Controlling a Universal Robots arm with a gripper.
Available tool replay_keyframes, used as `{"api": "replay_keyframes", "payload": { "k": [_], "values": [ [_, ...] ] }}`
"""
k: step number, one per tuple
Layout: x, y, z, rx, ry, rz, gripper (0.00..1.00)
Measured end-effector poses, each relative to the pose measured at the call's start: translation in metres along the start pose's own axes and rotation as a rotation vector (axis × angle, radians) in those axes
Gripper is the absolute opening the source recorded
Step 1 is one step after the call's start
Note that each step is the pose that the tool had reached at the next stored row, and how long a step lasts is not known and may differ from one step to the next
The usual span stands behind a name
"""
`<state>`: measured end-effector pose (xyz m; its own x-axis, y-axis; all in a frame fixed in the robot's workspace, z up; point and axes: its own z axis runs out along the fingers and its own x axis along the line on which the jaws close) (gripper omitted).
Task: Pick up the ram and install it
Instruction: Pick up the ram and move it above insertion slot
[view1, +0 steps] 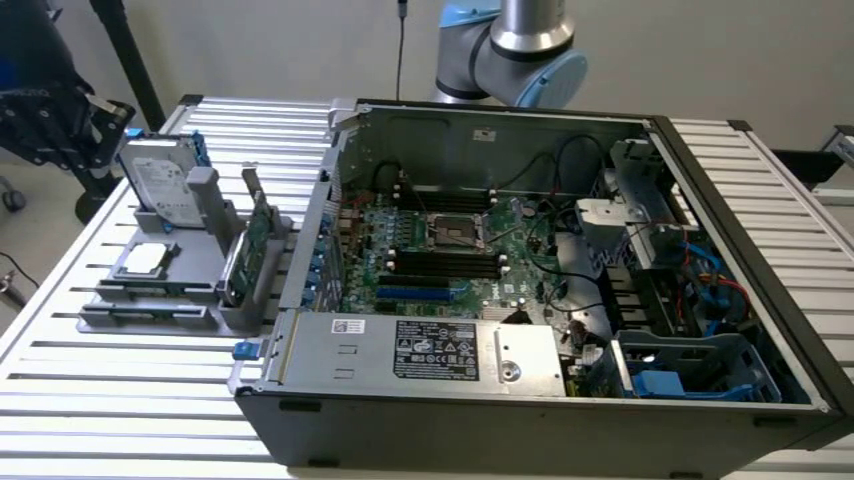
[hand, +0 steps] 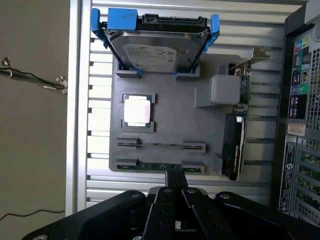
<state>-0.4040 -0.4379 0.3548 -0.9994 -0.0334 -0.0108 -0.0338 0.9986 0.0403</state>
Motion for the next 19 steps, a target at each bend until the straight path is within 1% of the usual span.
{"api": "replay_keyframes", "payload": {
  "k": [2, 19],
  "values": [
    [0.000, 0.0000, 0.0006, -0.0004, 0.0013, -0.030, 0.11],
    [0.000, -0.0004, 0.0111, -0.0036, 0.0138, -0.339, 0.11]
  ]
}}
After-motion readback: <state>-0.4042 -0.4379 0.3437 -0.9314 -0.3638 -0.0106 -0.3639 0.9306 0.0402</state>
